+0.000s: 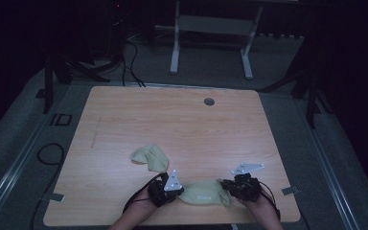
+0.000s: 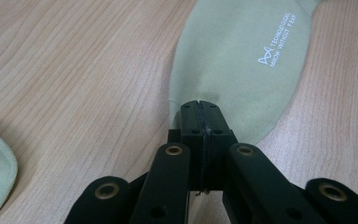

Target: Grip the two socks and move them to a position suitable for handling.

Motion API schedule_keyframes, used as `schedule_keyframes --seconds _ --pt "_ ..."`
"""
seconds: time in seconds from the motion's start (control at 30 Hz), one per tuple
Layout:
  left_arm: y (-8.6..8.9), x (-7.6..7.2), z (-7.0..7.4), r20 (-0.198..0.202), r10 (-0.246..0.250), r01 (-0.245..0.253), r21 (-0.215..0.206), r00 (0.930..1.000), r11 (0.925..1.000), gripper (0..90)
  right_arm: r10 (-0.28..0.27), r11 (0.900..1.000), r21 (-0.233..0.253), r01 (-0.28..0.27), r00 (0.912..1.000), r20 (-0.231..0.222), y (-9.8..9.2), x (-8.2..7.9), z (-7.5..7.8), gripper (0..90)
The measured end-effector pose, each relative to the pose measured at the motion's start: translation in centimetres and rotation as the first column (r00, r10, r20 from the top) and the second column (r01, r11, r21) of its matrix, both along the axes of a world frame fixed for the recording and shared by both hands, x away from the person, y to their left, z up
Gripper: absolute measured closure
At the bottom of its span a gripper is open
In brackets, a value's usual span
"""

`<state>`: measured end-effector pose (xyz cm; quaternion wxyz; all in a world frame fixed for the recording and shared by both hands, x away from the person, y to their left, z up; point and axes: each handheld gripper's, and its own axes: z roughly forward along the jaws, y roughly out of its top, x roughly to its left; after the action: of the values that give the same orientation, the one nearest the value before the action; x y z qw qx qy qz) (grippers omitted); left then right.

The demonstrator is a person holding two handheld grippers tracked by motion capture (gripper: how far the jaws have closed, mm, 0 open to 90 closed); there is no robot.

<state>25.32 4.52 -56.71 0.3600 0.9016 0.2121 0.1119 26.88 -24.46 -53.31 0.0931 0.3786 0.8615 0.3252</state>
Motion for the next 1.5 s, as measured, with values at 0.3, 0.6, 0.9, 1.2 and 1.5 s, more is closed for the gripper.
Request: schedule_keyframes --seconds 0.3,0.6,0.9,1.2,1.5 --pt "0.1 0.1 -0.1 -0.004 -0.003 0.003 -0.011 1.0 0.9999 88.3 -0.058 0.997 -0.049 0.057 0.998 -0.026 -1.6 0.6 -1.4 69.5" --pt "1.4 -0.6 1.1 -0.025 0.076 -0.078 -0.1 0.9968 0.9919 40.9 -0.057 0.998 -0.026 0.057 0.9983 0.008 -1.8 1.3 0.9 60.1" --pt "4.3 -2.4 2.1 -0.042 0.092 -0.098 -0.177 0.9949 0.9794 30.7 0.02 1.0 -0.019 -0.019 0.9988 0.045 1.7 3.2 3.6 57.6" --pt "7.7 -3.5 0.6 -0.076 0.162 -0.172 -0.147 0.9838 0.9741 32.1 0.117 0.992 -0.045 -0.114 0.9915 0.057 7.4 5.2 4.8 55.6" --pt "11.2 -4.5 -0.3 -0.094 0.246 -0.258 -0.149 0.9647 0.9546 32.6 0.174 0.984 -0.061 -0.17 0.9827 0.064 13.0 7.0 5.4 54.6"
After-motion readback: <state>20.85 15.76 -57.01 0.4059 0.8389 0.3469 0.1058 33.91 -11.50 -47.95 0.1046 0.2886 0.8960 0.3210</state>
